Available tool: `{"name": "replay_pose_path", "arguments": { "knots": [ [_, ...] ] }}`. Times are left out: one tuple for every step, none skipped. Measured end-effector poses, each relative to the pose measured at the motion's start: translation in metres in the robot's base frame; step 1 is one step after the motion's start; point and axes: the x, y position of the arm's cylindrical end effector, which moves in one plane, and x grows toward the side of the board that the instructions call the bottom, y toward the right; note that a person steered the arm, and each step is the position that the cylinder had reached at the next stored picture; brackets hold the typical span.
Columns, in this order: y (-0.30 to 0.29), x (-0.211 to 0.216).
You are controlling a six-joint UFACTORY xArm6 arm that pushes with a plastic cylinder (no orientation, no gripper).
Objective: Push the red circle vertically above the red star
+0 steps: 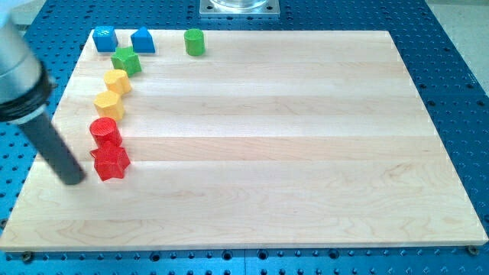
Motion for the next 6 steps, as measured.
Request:
{"name": "replay_pose_path", "arguments": {
  "knots": [
    [0.014,0.009],
    [-0.033,-0.009],
    [-0.033,-0.052],
    [-0.006,-0.051],
    [0.013,-0.051],
    [-0.018,-0.076]
  ]
}}
